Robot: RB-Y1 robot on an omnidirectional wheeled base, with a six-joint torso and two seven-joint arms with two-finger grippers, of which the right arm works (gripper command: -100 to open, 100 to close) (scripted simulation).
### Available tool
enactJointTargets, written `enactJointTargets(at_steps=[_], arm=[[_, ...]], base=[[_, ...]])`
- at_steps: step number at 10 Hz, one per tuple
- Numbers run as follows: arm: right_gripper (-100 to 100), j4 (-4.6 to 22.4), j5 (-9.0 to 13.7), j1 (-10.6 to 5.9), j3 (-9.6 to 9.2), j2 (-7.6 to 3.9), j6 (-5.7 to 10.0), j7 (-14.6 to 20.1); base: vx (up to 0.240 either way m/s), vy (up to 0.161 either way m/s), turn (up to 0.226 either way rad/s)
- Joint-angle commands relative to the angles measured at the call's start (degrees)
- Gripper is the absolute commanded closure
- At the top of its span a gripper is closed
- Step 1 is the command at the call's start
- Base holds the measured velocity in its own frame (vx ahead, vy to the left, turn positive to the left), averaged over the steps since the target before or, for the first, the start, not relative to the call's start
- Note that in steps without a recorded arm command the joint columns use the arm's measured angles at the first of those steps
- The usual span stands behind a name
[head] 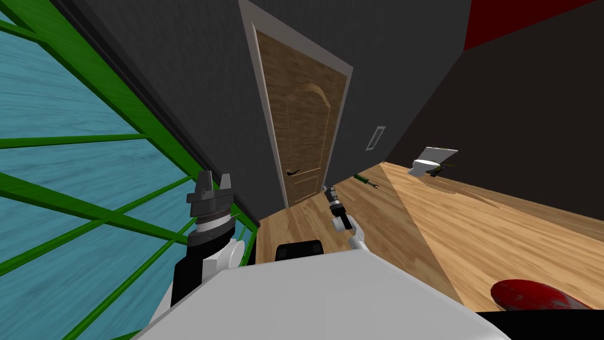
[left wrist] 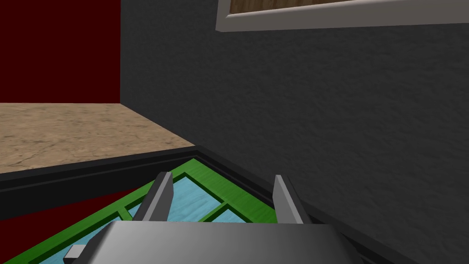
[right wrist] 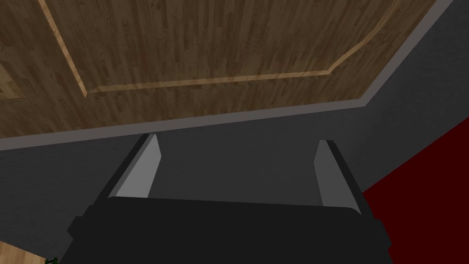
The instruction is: Pull the door open
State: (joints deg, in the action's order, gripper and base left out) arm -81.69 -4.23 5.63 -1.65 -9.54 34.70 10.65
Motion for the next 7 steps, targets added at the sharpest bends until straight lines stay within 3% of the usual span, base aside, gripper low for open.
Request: enactJointTargets(at_steps=[1,7], arm=[[-100,2.4,-0.4,-1.14,-0.03,-0.18,0.48,0.3],[-100,10.9,-2.1,-5.15,-0.16,-0.91,2.07,1.6]], base=[[0.037,0.031,0.042],[0.050,0.041,0.038]])
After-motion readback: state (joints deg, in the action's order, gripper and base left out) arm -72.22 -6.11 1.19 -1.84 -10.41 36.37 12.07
